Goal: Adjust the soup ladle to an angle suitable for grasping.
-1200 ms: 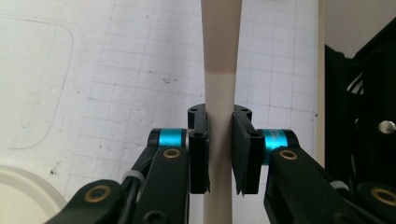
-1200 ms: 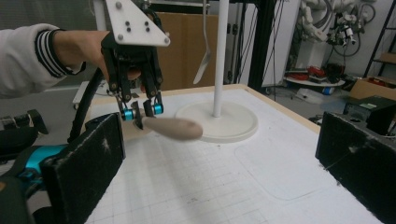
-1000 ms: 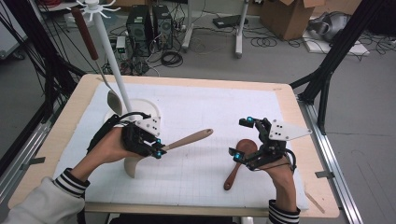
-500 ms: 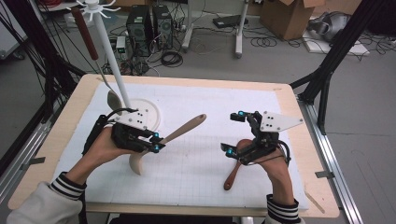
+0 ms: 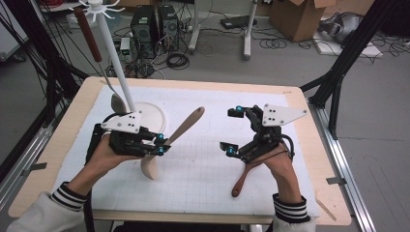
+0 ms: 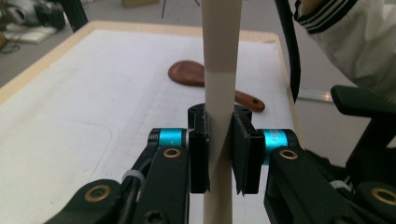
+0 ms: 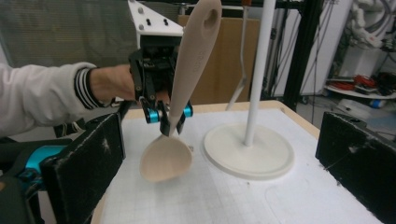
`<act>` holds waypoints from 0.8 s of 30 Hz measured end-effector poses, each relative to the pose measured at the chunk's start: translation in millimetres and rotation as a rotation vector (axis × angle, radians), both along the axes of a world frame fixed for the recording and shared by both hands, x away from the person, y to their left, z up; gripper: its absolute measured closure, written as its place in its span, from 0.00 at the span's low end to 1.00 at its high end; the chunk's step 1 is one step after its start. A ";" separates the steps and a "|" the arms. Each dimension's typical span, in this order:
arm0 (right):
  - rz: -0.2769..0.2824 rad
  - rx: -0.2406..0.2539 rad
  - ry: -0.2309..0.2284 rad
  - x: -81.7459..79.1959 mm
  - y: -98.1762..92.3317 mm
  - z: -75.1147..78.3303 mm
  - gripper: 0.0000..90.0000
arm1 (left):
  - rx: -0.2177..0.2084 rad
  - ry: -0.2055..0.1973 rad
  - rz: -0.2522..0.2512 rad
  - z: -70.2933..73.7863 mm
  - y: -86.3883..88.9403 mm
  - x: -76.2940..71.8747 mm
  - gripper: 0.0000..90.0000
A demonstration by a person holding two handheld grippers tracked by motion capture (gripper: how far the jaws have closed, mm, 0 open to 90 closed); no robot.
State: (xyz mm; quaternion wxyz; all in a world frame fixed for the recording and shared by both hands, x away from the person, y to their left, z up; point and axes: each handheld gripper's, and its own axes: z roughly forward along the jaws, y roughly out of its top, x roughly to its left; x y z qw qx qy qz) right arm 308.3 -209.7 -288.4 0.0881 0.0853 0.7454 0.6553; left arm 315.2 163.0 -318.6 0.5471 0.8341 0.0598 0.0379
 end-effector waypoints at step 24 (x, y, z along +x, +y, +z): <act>0.178 0.008 -0.037 14.2 55.2 29.5 0.00 | -0.175 -0.022 -0.079 -5.4 -0.7 0.1 0.87</act>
